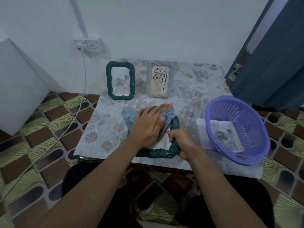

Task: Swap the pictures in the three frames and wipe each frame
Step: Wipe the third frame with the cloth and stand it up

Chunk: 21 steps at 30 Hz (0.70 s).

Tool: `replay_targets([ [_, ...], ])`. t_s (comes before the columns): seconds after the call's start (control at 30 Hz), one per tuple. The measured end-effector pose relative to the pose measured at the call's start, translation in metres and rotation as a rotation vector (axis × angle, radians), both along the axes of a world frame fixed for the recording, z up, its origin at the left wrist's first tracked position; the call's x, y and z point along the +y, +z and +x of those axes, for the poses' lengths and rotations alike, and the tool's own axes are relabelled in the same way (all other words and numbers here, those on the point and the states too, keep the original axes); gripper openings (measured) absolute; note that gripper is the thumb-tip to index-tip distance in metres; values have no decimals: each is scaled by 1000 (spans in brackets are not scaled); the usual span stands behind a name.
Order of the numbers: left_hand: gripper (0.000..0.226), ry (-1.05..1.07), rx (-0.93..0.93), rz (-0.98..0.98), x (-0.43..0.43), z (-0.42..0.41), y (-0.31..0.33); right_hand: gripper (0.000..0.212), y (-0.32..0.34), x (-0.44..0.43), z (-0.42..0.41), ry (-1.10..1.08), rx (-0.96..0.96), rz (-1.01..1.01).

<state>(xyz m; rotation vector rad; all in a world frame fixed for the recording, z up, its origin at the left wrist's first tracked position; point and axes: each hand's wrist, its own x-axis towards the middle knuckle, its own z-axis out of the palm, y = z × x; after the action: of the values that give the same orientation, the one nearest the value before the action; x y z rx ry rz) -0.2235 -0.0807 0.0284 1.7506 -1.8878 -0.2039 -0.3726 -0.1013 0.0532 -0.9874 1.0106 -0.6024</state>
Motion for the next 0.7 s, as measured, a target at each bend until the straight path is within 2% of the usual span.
replay_targets([
  [0.07, 59, 115, 6, 39, -2, 15, -5, 27, -5, -1, -5, -37, -8, 36],
  [0.13, 58, 216, 115, 49, 1, 33, -10, 29, -6, -4, -11, -77, -56, 52],
  [0.27, 51, 93, 343, 30, 22, 43, -25, 29, -9, -16, -21, -234, -132, 79],
  [0.3, 52, 83, 373, 50, 28, 38, -30, 33, -8, -18, -20, -254, -154, 89],
  [0.37, 55, 104, 416, 69, 39, 30, -41, 63, -10, -20, -18, -294, -147, 119],
  [0.43, 55, 146, 429, 114, 46, 24, -45, 72, -18, -22, -18, -312, -170, 131],
  [0.5, 51, 119, 407, 118, 53, 19, -44, 70, -15, -21, -16, -305, -220, 164],
  [0.53, 48, 83, 390, 101, 56, 14, -42, 64, -15, -22, -16, -304, -240, 177],
  [0.63, 49, 28, 347, 37, 61, 10, -41, 75, -24, -24, -19, -268, -256, 210],
  [0.7, 49, 29, 303, -22, 56, 15, -41, 72, -24, -20, -18, -230, -256, 232],
])
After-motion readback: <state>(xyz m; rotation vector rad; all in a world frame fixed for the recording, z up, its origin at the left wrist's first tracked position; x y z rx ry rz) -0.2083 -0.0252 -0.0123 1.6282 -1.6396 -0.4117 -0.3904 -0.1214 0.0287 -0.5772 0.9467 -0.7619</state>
